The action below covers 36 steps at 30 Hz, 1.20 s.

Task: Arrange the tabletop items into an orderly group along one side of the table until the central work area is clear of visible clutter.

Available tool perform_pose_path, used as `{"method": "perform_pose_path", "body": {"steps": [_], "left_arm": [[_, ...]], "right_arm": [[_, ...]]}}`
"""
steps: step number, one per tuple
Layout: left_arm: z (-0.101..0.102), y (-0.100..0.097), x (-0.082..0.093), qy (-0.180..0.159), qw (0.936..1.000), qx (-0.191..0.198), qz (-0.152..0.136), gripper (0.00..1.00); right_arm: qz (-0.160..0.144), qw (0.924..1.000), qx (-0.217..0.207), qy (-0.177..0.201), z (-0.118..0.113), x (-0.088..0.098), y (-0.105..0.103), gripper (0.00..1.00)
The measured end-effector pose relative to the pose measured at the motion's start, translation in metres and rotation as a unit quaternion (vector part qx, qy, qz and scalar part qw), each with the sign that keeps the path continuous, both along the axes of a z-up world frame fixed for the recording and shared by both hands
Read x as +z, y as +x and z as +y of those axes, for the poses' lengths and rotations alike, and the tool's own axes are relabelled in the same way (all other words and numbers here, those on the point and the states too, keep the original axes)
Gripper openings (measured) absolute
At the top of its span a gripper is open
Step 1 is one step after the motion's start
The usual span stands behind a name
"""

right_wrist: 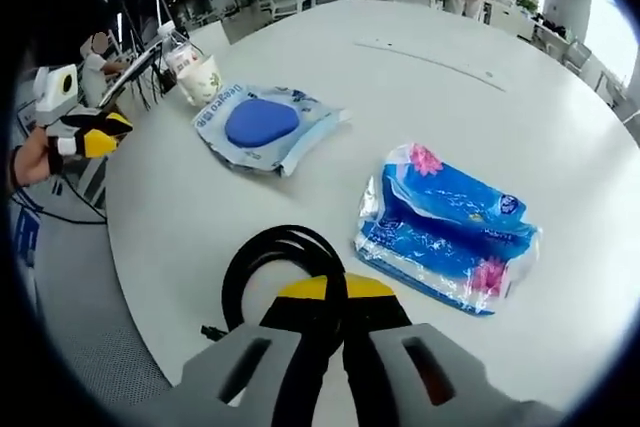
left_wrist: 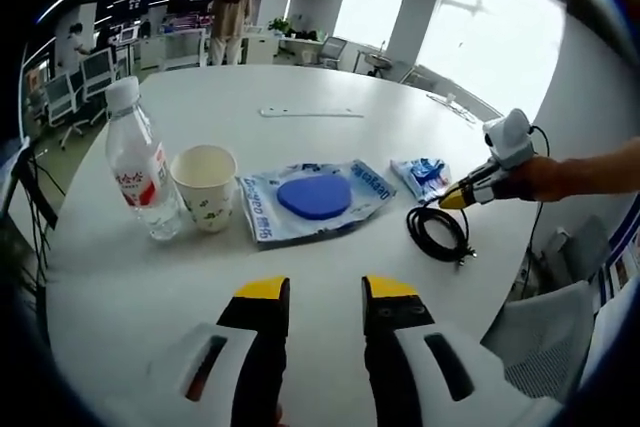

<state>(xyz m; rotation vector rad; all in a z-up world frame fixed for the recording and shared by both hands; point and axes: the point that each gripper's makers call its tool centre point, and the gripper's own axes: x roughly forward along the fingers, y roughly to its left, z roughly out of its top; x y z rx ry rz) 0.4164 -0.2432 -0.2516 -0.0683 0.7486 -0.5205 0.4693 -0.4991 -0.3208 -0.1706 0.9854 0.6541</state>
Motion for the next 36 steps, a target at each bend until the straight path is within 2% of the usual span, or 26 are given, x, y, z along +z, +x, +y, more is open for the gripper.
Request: {"method": "perform_pose_path", "body": {"steps": [11, 26, 30, 34, 36], "left_arm": [[0.005, 0.000, 0.002, 0.001, 1.0000, 0.006, -0.002, 0.28], [0.002, 0.002, 0.000, -0.003, 1.0000, 0.004, 0.002, 0.29], [0.001, 0.001, 0.001, -0.004, 1.0000, 0.002, 0.004, 0.29], [0.001, 0.003, 0.000, -0.005, 1.0000, 0.002, 0.003, 0.29], [0.001, 0.003, 0.000, -0.005, 1.0000, 0.002, 0.003, 0.29]], "right_arm": [[-0.005, 0.9999, 0.014, 0.004, 0.018, 0.002, 0.008, 0.00], [-0.007, 0.9998, 0.008, 0.018, 0.017, 0.002, 0.010, 0.01], [-0.012, 0.9996, 0.001, 0.025, 0.015, 0.007, 0.013, 0.03], [-0.017, 0.9994, 0.004, 0.029, 0.012, 0.012, 0.016, 0.09], [-0.028, 0.9991, 0.001, 0.032, 0.009, 0.015, 0.021, 0.08]]}}
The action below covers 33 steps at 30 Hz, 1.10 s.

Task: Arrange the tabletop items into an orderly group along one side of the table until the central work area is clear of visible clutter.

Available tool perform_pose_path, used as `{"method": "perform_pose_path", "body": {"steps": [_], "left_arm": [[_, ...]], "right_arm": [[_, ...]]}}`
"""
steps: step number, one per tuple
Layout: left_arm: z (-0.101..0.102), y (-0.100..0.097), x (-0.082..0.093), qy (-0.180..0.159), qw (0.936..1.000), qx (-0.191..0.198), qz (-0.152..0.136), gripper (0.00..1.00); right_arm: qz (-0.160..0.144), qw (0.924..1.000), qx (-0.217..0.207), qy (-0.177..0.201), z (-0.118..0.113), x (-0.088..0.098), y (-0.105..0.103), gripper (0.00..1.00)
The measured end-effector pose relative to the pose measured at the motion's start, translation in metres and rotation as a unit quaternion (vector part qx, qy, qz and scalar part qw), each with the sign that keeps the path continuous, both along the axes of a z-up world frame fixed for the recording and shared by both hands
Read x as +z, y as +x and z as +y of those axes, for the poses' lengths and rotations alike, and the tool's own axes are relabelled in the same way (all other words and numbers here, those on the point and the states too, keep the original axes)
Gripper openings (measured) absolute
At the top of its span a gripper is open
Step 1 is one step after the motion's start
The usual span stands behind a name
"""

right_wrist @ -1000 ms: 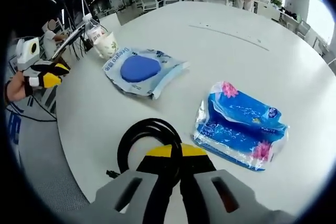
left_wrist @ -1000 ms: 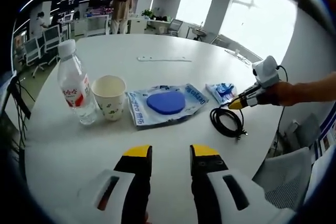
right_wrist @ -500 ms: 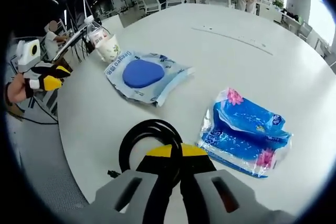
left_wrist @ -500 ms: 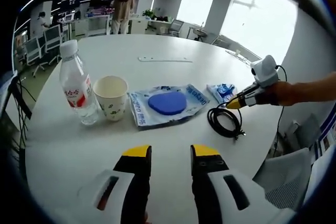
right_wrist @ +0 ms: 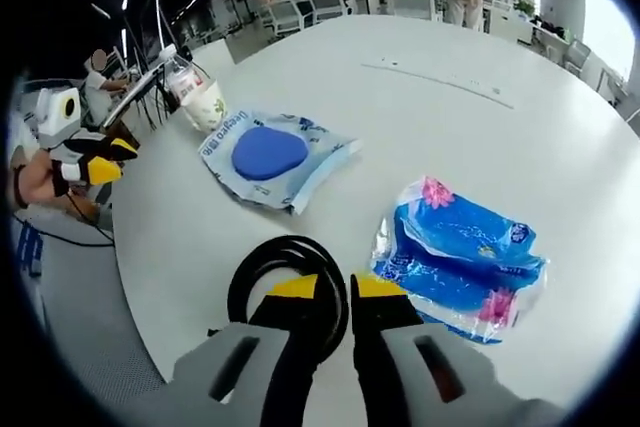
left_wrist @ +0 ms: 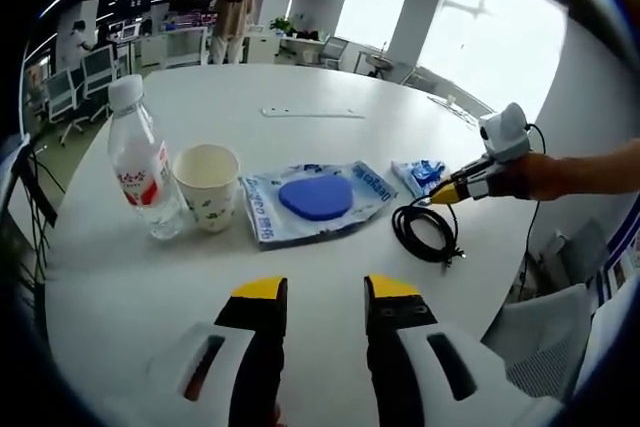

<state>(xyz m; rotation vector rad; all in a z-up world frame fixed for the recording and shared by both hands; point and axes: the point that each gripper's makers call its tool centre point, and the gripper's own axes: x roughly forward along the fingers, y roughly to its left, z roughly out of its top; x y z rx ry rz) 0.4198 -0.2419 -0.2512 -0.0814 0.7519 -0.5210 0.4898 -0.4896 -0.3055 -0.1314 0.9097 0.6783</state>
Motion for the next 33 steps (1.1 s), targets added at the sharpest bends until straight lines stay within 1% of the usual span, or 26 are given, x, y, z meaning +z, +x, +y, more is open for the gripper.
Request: {"method": "perform_pose_path", "body": {"steps": [3, 6, 12, 16, 24, 26, 28, 30, 31, 33], "left_arm": [[0.000, 0.000, 0.001, -0.001, 1.0000, 0.000, 0.000, 0.29], [0.000, 0.001, -0.001, -0.002, 1.0000, 0.000, 0.001, 0.29], [0.001, 0.001, 0.001, -0.002, 1.0000, 0.002, 0.000, 0.29], [0.002, 0.002, 0.001, 0.000, 1.0000, 0.003, -0.001, 0.29], [0.004, 0.003, 0.003, 0.002, 1.0000, 0.003, -0.004, 0.30], [0.005, 0.003, 0.004, 0.003, 1.0000, 0.002, -0.005, 0.30], [0.005, 0.002, 0.005, 0.005, 1.0000, 0.002, -0.005, 0.30], [0.006, 0.000, 0.006, 0.007, 1.0000, 0.000, -0.006, 0.31], [0.006, -0.001, 0.006, 0.009, 0.9999, -0.002, -0.005, 0.32], [0.007, -0.004, 0.005, 0.014, 0.9999, -0.007, -0.005, 0.34]], "right_arm": [[-0.005, 0.9999, -0.009, 0.005, -0.005, 0.005, 0.007, 0.08], [-0.012, 0.9999, -0.008, 0.003, -0.008, 0.009, 0.012, 0.08], [-0.022, 0.9996, -0.005, -0.019, -0.022, 0.012, 0.024, 0.10], [-0.026, 0.9993, -0.001, -0.028, -0.027, 0.013, 0.026, 0.11], [-0.029, 0.9983, 0.014, -0.049, -0.036, 0.011, 0.030, 0.11], [-0.036, 0.9977, 0.020, -0.055, -0.037, 0.013, 0.033, 0.11], [-0.039, 0.9967, 0.030, -0.065, -0.039, 0.013, 0.035, 0.11], [-0.043, 0.9941, 0.050, -0.086, -0.044, 0.011, 0.038, 0.12], [-0.039, 0.9933, 0.056, -0.093, -0.046, 0.009, 0.040, 0.13], [-0.041, 0.9932, 0.058, -0.093, -0.047, 0.011, 0.043, 0.14]]}}
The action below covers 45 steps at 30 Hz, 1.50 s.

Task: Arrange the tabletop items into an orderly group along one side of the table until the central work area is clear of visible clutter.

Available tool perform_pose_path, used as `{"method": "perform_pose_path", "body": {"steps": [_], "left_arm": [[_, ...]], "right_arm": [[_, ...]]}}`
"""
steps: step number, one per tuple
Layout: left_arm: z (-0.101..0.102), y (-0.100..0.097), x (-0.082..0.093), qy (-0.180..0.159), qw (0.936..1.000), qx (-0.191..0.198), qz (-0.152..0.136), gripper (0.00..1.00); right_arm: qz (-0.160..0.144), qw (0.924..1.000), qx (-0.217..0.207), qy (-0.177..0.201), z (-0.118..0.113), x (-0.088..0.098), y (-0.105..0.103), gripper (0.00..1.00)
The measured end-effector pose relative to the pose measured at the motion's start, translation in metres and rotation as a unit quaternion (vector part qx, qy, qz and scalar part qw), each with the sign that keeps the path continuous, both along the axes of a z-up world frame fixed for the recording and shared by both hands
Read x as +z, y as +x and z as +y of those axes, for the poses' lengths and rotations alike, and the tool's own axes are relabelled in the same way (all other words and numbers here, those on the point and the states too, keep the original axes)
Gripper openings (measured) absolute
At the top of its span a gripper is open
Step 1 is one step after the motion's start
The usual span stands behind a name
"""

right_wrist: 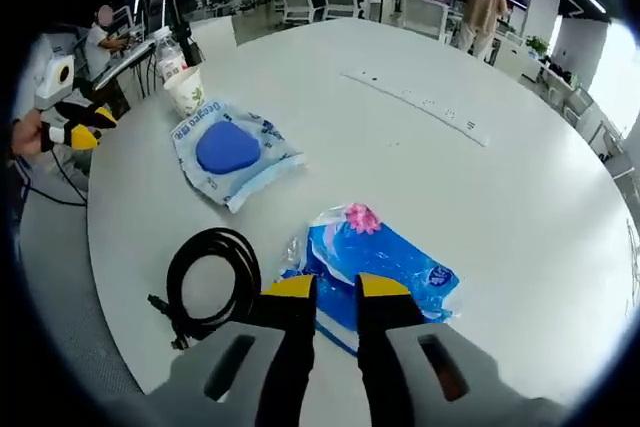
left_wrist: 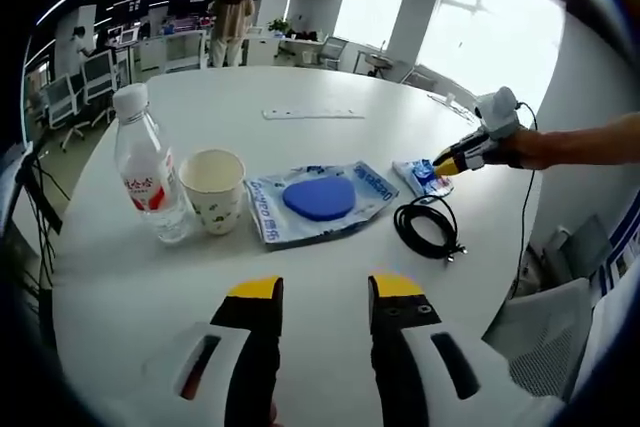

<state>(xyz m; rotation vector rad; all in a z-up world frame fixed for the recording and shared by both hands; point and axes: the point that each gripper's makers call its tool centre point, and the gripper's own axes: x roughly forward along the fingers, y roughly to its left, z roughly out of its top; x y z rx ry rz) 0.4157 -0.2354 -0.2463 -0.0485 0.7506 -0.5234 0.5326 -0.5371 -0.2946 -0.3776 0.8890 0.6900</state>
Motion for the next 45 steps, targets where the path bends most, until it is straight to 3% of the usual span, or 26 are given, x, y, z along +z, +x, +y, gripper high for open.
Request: {"method": "perform_pose_path", "body": {"steps": [7, 16, 20, 26, 31, 35, 45], "left_arm": [[0.009, -0.009, -0.003, 0.004, 1.0000, 0.006, 0.005, 0.35], [0.019, -0.014, 0.004, 0.005, 0.9998, 0.017, 0.001, 0.35], [0.022, -0.016, 0.004, 0.007, 0.9998, 0.019, 0.001, 0.35], [0.027, -0.018, 0.010, 0.010, 0.9997, 0.024, -0.002, 0.34], [0.035, -0.021, 0.014, 0.013, 0.9994, 0.032, -0.005, 0.34], [0.042, -0.027, 0.013, 0.017, 0.9991, 0.039, -0.004, 0.34], [0.052, -0.043, 0.010, 0.017, 0.9983, 0.056, 0.004, 0.32]], "right_arm": [[0.001, 0.9996, 0.020, -0.022, -0.009, 0.000, 0.011, 0.16], [0.019, 0.9964, 0.065, -0.051, -0.007, -0.009, 0.005, 0.21], [0.031, 0.9917, 0.100, -0.076, -0.006, -0.018, -0.002, 0.21], [0.024, 0.9832, 0.132, -0.124, -0.011, -0.028, 0.000, 0.24], [0.027, 0.9795, 0.144, -0.139, -0.011, -0.036, 0.001, 0.18], [0.017, 0.9711, 0.165, -0.171, -0.014, -0.040, 0.003, 0.01], [0.006, 0.9635, 0.187, -0.192, -0.008, -0.039, 0.005, 0.00]]}}
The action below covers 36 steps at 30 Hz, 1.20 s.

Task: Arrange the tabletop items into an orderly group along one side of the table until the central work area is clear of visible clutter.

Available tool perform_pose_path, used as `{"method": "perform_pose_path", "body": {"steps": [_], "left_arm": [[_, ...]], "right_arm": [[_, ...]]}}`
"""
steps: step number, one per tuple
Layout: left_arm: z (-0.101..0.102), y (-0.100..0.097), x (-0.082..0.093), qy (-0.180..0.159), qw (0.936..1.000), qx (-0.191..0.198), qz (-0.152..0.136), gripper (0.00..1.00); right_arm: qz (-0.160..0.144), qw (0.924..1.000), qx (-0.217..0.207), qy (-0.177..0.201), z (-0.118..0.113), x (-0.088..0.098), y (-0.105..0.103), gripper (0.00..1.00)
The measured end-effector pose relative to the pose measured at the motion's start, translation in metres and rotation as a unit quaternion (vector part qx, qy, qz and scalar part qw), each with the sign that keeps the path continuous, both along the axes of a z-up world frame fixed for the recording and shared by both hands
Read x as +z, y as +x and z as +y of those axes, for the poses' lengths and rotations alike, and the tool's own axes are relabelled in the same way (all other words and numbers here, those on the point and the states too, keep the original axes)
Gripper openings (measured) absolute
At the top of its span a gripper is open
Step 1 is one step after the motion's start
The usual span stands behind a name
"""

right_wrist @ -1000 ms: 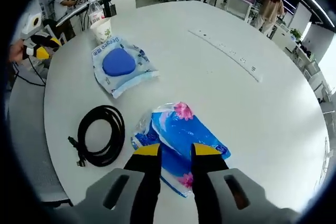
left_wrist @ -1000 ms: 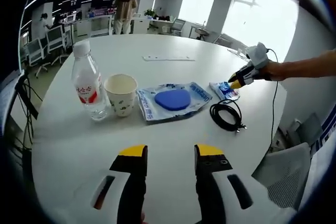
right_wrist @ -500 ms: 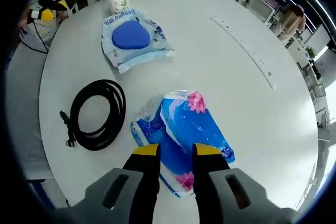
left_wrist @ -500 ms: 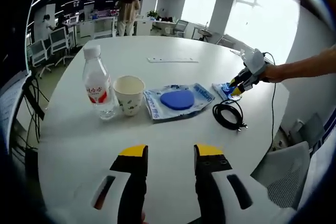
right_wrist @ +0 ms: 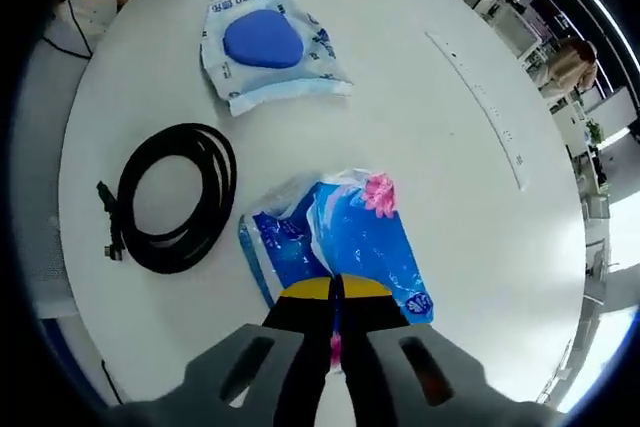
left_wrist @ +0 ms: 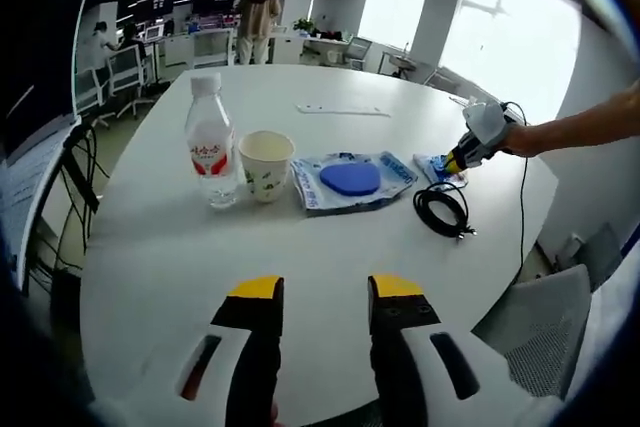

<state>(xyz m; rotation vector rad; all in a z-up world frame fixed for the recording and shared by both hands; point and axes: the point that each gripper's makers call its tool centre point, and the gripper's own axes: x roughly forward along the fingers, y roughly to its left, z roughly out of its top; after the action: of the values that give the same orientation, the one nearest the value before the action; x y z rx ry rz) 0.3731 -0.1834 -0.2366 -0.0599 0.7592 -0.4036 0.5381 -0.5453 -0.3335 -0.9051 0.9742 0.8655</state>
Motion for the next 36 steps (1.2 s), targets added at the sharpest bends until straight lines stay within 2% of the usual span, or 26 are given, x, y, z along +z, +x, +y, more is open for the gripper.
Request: {"method": "perform_pose_path", "body": {"steps": [9, 15, 18, 20, 36], "left_arm": [[0.004, -0.001, 0.006, -0.008, 0.9999, 0.005, -0.007, 0.33], [0.007, -0.003, 0.006, -0.007, 0.9999, 0.005, -0.009, 0.33], [0.009, -0.004, 0.007, -0.008, 0.9999, 0.009, -0.010, 0.33], [0.010, -0.005, 0.007, -0.008, 0.9999, 0.011, -0.010, 0.33], [0.018, -0.014, 0.006, -0.011, 0.9996, 0.023, -0.008, 0.33]], "right_arm": [[-0.017, 0.9995, 0.025, -0.010, 0.008, 0.012, 0.008, 0.00], [-0.026, 0.9974, 0.063, -0.023, 0.018, 0.015, 0.011, 0.00], [-0.036, 0.9937, 0.096, -0.046, 0.021, 0.016, 0.012, 0.00], [-0.038, 0.9927, 0.105, -0.047, 0.024, 0.016, 0.011, 0.00], [-0.038, 0.9904, 0.119, -0.059, 0.028, 0.012, 0.012, 0.00]]}}
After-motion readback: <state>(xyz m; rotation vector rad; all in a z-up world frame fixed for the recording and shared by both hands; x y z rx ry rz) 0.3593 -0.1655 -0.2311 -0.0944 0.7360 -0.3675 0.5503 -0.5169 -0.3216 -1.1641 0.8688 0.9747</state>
